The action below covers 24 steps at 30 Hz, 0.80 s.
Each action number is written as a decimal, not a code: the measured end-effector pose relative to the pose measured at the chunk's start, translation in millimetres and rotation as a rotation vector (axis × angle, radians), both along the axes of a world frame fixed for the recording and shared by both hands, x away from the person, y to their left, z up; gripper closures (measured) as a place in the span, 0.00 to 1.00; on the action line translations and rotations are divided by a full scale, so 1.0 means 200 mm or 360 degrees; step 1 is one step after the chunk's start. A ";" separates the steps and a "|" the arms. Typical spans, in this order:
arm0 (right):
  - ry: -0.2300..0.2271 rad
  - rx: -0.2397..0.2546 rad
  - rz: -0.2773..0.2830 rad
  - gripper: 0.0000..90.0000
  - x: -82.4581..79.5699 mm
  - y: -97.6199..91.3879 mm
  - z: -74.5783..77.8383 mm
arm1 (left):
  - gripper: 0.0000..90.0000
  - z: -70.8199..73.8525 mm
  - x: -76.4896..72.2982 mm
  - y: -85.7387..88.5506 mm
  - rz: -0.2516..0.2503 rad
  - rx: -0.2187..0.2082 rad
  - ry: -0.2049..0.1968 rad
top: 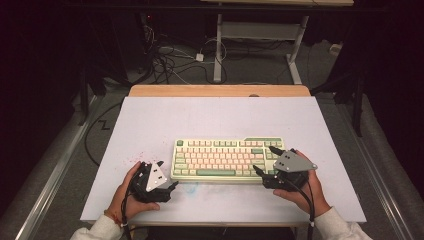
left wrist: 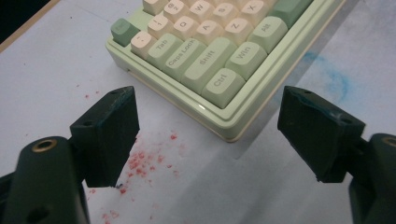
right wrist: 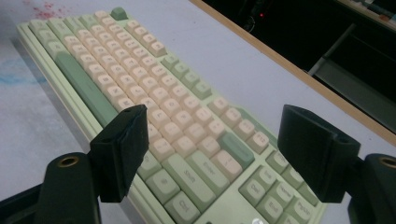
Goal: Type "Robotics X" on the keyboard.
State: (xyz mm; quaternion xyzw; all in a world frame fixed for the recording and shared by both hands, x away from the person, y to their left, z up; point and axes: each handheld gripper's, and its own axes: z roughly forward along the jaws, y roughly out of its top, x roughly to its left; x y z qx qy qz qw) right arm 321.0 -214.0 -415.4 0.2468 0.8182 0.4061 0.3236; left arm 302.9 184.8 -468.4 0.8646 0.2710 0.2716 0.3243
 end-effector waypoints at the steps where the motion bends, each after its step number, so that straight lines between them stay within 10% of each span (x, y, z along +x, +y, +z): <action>1: -0.0002 -0.0006 -0.0008 0.28 -0.01 -0.01 0.00 | 0.23 0.00 0.00 0.00 0.0000 -0.0004 -0.0002; 14: 0.0013 -0.0028 -0.0084 0.28 -0.10 -0.15 -0.08 | 0.47 0.05 0.00 0.00 -0.0013 -0.0100 0.0074; 24: 0.0044 -0.0054 -0.0119 0.28 -0.16 -0.21 -0.13 | 0.90 0.07 0.04 -0.01 -0.0084 -0.0186 0.0209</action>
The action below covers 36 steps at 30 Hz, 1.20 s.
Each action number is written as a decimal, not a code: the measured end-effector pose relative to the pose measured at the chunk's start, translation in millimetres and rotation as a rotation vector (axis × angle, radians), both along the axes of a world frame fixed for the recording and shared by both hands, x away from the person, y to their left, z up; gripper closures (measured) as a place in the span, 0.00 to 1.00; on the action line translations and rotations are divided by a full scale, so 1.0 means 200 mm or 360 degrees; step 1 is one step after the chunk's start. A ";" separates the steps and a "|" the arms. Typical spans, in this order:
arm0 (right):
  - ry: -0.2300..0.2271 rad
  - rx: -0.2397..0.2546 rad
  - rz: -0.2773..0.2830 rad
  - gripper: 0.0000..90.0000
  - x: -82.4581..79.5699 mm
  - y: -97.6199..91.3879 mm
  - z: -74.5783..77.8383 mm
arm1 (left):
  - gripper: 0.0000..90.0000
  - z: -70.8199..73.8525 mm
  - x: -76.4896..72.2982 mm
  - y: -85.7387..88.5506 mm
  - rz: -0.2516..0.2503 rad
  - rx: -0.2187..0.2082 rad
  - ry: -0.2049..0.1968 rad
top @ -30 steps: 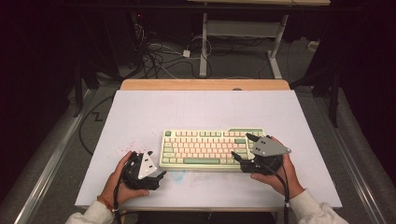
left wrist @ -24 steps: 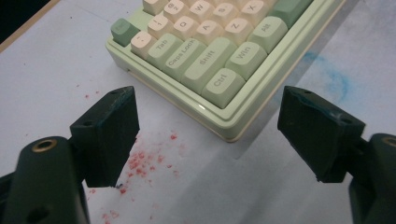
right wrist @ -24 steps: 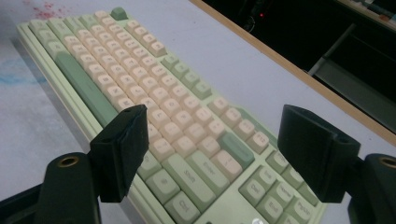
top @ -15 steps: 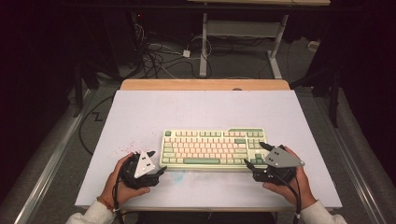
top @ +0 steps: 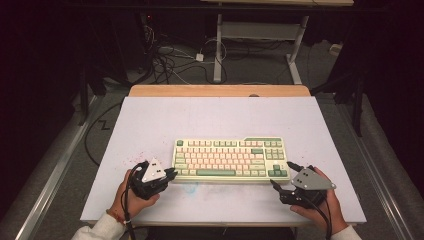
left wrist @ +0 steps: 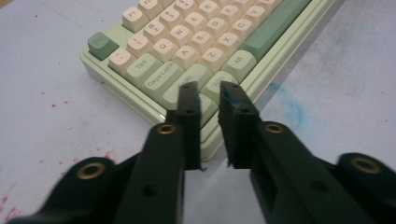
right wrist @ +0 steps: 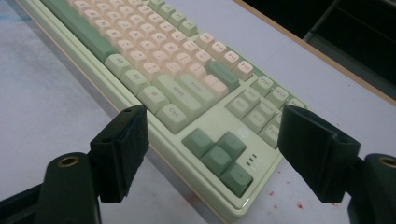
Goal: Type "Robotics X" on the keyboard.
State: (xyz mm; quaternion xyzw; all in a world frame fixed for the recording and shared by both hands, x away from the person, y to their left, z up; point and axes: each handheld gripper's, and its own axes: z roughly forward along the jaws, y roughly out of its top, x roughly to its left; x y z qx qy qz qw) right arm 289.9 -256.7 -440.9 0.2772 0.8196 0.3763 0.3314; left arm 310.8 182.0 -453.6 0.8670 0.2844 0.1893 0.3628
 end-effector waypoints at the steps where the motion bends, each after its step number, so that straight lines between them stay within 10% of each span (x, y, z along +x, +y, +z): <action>1: 0.0002 -0.0002 0.0001 0.28 0.00 0.00 0.00 | 0.93 0.00 0.00 -0.01 -0.0017 -0.0015 0.0016; 20: 0.0033 -0.0020 0.0016 0.28 0.00 0.01 -0.03 | 0.97 0.09 0.17 -0.35 -0.0132 0.0108 0.0052; 36: 0.0032 -0.0033 0.0027 0.28 -0.01 0.01 -0.03 | 0.95 0.03 0.27 -0.44 -0.0138 0.0187 0.0139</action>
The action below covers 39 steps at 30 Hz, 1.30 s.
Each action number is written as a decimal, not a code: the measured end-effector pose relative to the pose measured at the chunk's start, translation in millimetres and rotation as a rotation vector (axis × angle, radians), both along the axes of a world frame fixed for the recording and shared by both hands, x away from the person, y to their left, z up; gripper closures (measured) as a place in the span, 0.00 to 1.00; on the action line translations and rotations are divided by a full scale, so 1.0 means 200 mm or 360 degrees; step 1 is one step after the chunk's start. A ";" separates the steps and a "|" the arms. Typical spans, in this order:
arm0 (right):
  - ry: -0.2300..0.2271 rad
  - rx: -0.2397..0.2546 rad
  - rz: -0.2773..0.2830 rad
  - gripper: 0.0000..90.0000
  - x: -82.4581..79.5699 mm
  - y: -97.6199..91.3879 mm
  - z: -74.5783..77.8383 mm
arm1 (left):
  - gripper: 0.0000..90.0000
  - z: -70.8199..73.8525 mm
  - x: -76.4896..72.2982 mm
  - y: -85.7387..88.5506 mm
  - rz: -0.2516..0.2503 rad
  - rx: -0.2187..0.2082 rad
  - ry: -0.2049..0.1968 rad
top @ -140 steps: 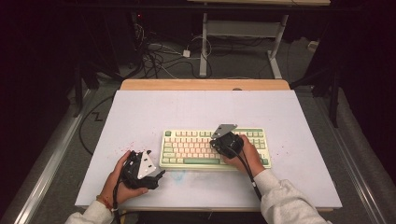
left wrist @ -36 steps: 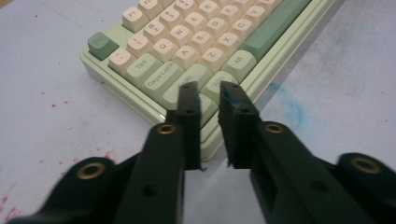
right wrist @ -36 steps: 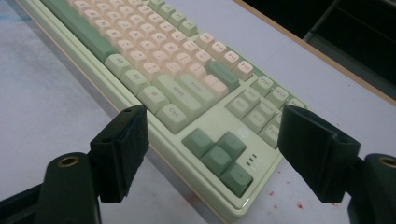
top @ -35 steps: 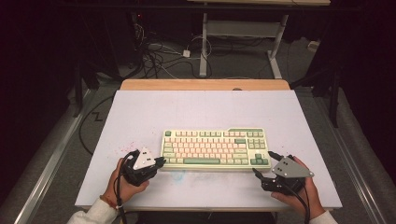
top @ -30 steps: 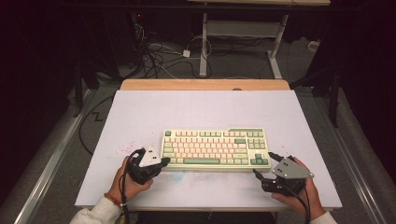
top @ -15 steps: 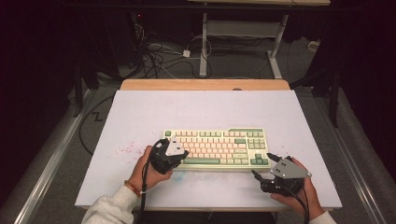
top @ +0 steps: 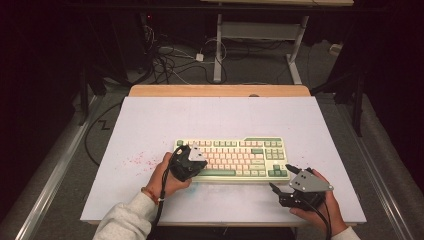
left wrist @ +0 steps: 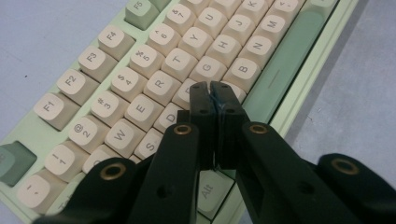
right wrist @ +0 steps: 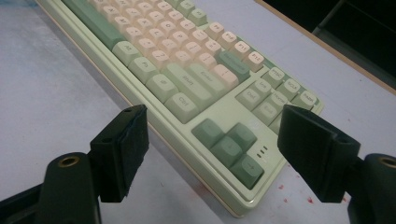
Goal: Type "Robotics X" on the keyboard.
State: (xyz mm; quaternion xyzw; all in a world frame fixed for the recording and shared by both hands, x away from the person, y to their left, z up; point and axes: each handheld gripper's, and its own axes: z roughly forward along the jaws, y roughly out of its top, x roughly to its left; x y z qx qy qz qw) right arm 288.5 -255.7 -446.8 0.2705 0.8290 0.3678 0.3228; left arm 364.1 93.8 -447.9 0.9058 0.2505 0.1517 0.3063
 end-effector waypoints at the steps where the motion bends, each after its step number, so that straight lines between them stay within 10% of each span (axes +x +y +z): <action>1: 0.0003 -0.0002 -0.0001 0.28 0.00 0.00 0.00 | 0.95 0.00 0.00 0.00 -0.0002 0.0004 0.0004; 25: 0.0023 -0.0031 0.0026 0.28 0.00 0.02 -0.01 | 0.94 -0.01 0.00 -0.01 -0.0016 0.0039 -0.0031; 39: 0.0021 -0.0024 0.0022 0.28 0.00 0.02 -0.01 | 0.69 0.03 -0.03 0.02 -0.0033 0.0015 -0.0145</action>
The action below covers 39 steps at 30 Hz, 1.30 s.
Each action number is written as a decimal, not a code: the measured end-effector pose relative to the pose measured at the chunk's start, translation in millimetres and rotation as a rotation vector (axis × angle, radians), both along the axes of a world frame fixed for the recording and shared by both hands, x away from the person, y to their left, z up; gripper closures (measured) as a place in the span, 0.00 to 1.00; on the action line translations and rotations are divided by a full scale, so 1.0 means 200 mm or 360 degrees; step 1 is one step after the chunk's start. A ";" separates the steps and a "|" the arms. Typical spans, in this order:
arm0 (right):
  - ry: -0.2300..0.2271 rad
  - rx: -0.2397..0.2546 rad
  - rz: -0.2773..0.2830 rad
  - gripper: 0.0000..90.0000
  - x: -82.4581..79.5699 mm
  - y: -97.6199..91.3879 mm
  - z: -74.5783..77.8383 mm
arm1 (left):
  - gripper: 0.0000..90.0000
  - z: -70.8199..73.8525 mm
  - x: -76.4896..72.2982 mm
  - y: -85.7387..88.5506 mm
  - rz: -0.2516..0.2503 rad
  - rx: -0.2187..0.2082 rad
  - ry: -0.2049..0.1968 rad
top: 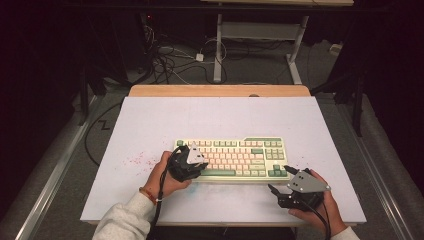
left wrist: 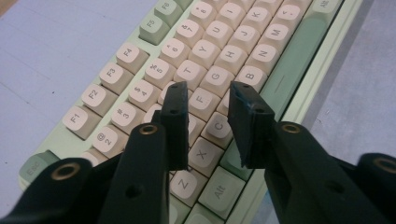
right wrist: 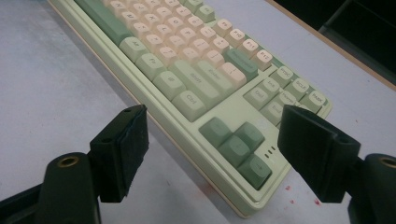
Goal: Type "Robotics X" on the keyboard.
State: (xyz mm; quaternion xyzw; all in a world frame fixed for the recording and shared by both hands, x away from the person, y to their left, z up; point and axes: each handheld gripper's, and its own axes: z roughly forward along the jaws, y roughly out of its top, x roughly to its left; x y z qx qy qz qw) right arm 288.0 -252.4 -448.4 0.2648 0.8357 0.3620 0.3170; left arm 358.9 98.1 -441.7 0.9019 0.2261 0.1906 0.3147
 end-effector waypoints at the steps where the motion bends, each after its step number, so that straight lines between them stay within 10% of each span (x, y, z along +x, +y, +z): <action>1: 0.0000 -0.0002 0.0001 0.28 0.00 0.00 0.00 | 0.64 0.00 0.00 0.00 0.0013 -0.0005 -0.0014; 15: -0.0012 0.0026 -0.0015 0.27 0.00 -0.01 0.01 | 0.24 0.02 -0.06 0.04 0.0077 -0.0113 -0.0192; 39: 0.0010 0.0029 0.0015 0.27 0.01 0.01 0.00 | 0.20 -0.02 -0.16 0.14 0.0043 -0.0065 -0.0291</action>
